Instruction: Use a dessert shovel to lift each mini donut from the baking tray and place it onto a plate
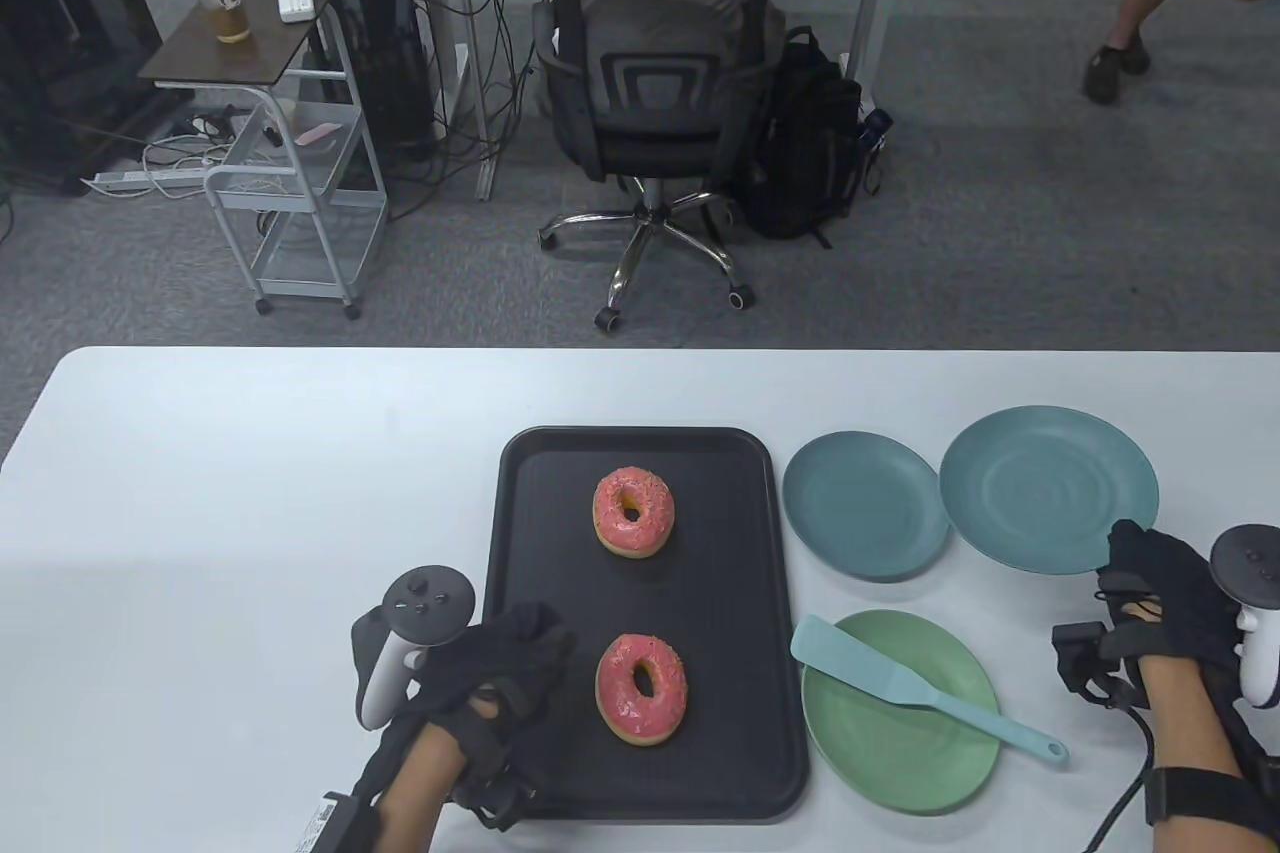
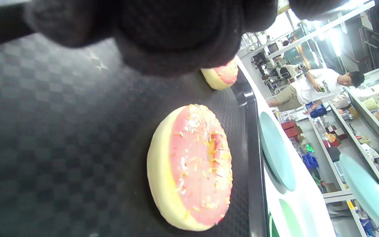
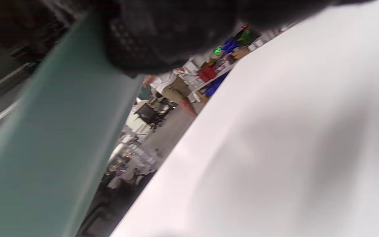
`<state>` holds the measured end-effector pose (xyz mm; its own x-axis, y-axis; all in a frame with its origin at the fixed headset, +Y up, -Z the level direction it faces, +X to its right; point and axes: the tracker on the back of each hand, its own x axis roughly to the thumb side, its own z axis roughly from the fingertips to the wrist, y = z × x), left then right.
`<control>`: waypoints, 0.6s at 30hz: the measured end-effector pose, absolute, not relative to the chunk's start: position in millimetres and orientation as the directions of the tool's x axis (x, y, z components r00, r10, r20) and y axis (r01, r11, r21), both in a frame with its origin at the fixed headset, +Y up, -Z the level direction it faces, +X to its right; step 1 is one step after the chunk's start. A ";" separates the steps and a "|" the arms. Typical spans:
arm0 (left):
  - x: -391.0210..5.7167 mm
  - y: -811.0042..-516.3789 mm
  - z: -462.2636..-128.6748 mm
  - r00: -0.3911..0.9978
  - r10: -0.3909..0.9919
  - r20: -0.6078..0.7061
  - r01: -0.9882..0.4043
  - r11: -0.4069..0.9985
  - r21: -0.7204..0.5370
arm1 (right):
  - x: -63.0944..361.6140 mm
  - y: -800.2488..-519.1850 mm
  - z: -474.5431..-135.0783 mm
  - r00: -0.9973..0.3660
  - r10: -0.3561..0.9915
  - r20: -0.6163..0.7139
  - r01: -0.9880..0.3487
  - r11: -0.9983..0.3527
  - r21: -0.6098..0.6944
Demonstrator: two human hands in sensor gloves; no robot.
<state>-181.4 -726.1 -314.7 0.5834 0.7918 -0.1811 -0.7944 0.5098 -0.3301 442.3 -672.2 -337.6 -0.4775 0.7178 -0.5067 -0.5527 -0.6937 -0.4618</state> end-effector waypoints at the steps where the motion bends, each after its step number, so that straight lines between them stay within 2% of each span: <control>1: -182.3 -725.4 -314.7 0.588 0.788 -0.181 -0.792 0.517 -0.324 | 446.3 -677.0 -339.5 -0.468 0.712 -0.524 -0.547 -0.699 -0.461; 10: -192.0 -725.0 -316.6 0.607 0.770 -0.200 -0.787 0.545 -0.290 | 467.9 -719.7 -355.4 -0.379 0.679 -0.629 -0.546 -0.713 -0.441; 18: -196.6 -724.8 -318.8 0.646 0.730 -0.222 -0.760 0.590 -0.273 | 474.8 -740.4 -366.7 -0.351 0.653 -0.671 -0.560 -0.721 -0.408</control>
